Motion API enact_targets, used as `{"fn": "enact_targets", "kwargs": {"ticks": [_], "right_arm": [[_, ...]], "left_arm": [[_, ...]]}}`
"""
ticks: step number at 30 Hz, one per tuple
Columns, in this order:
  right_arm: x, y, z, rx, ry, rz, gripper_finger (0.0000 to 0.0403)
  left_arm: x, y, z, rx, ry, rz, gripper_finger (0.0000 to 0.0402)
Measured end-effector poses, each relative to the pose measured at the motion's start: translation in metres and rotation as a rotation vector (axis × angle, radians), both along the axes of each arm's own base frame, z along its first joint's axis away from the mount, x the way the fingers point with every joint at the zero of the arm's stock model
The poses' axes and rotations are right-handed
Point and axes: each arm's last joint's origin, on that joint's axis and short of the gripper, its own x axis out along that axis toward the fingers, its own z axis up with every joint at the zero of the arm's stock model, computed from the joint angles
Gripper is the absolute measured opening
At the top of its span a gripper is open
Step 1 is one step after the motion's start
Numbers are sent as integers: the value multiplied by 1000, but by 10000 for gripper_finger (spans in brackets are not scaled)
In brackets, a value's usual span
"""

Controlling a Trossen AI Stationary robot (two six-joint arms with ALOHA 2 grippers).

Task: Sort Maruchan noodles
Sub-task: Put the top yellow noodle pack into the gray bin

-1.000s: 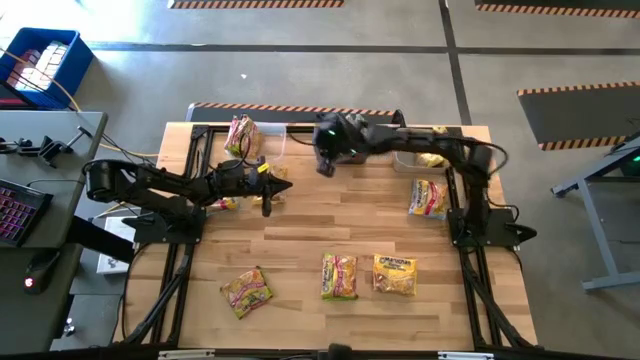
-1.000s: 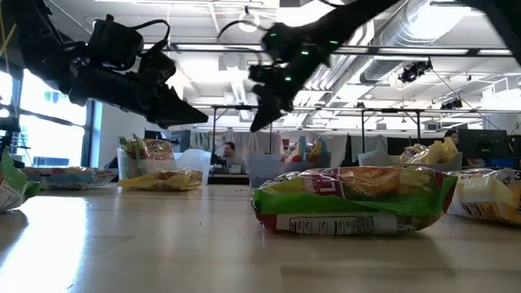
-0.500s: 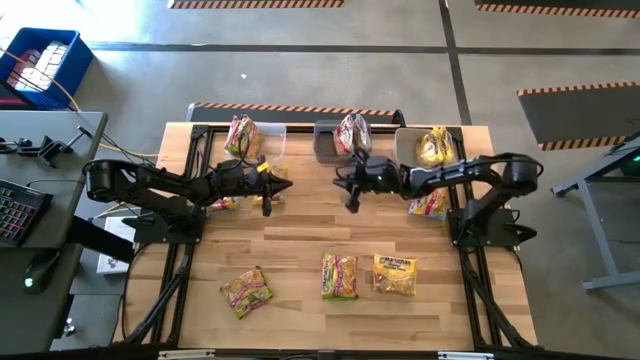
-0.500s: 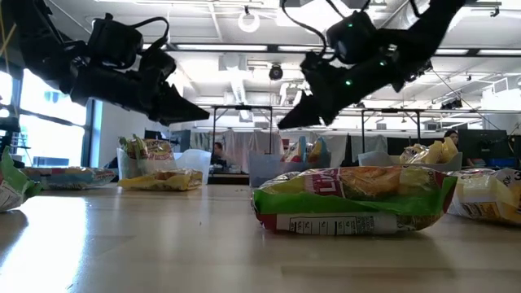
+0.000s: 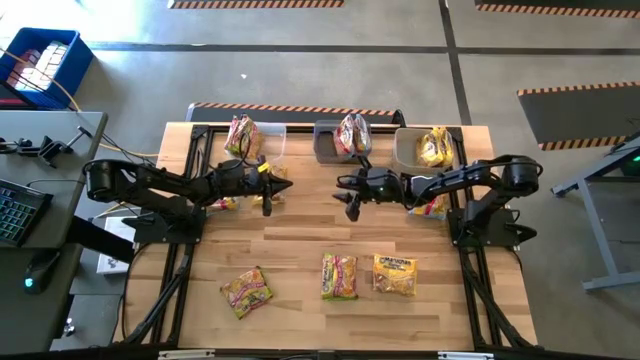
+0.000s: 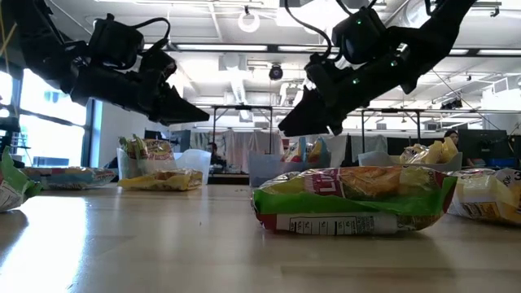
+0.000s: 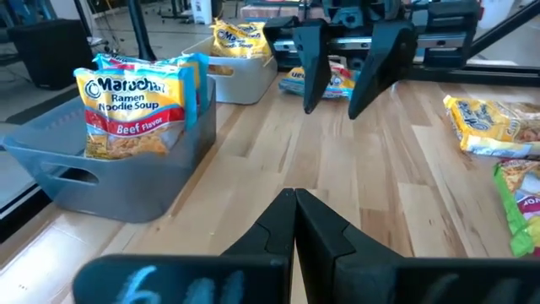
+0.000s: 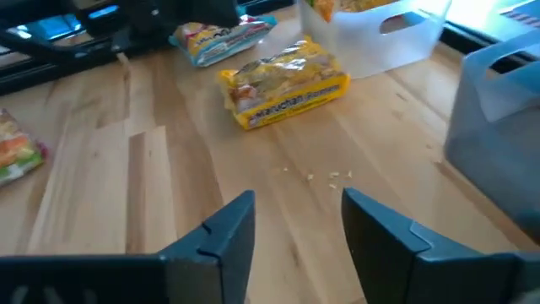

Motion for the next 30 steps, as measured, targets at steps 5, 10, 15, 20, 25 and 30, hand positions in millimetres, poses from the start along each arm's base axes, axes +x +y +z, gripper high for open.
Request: {"fn": "enact_targets", "kwargs": {"ticks": [5,10,15,20,25,30], "right_arm": [[0,-2,1,-34,-10,-50,162],[0,-2,1,-55,1,-38,125],[0,-1,1,-83,8,0,60],[0,-1,1,-93,12,6,5],[0,-1,1,-99,13,9,17],[0,-1,1,-99,14,10,20]], "left_arm": [[9,3,3,-43,70,4,0],[19,7,10,-100,171,22,0],[23,6,16,-156,370,55,19],[18,-3,18,-165,639,114,56],[4,-18,10,-113,887,168,95],[-3,-29,7,-109,972,241,131]]}}
